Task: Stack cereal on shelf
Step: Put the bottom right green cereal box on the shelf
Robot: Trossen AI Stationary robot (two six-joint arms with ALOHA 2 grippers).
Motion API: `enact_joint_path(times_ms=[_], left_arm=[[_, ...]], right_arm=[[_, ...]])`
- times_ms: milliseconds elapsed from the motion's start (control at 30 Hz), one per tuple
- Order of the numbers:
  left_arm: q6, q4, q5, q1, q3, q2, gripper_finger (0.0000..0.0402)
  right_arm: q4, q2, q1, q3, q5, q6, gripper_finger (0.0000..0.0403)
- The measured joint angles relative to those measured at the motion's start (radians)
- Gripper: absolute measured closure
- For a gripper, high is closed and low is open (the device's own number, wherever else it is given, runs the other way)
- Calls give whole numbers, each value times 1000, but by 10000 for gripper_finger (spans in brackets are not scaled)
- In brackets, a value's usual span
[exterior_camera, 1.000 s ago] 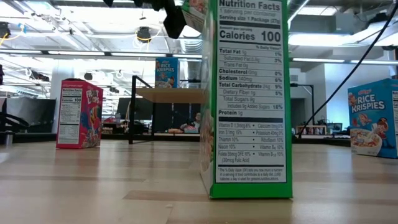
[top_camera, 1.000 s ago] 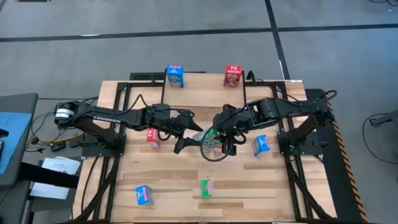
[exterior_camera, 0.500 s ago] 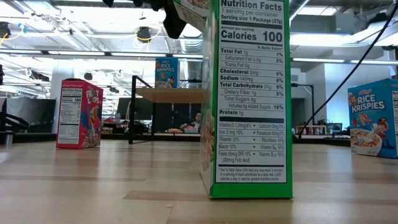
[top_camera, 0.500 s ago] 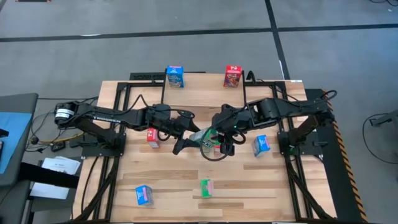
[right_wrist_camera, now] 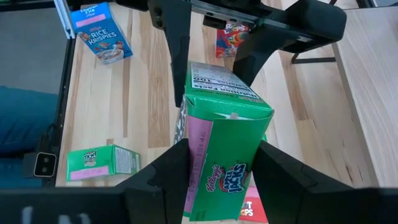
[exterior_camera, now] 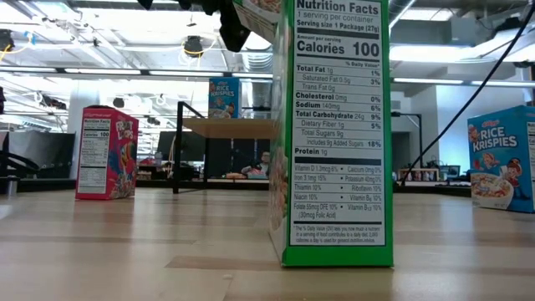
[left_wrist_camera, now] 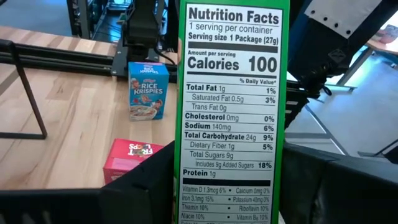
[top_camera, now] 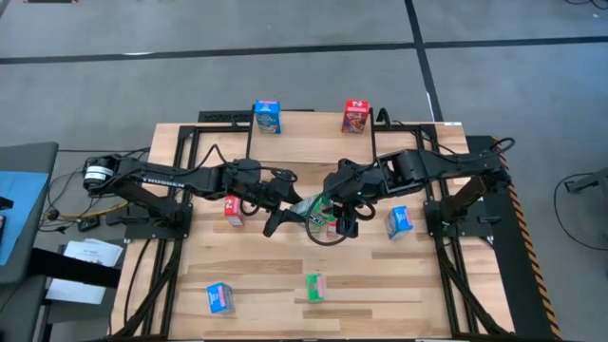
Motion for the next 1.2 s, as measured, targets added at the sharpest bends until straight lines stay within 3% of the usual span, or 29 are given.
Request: enact_joint_path(times_ms=[600, 933, 1100, 1200], left_arm=[[-1, 0, 0, 0, 0, 0, 213], [4, -1, -1, 0, 0, -1, 213], [38, -1, -27, 0, 0, -1, 213], [65, 0, -100, 0, 0, -2, 213]], right_arm=[[-1, 0, 0, 0, -2, 7, 212], [-7, 0, -5, 0, -28, 5, 133], [-24, -21, -15, -1, -30, 7, 127], [-45, -48, -19, 13, -29, 8, 127]])
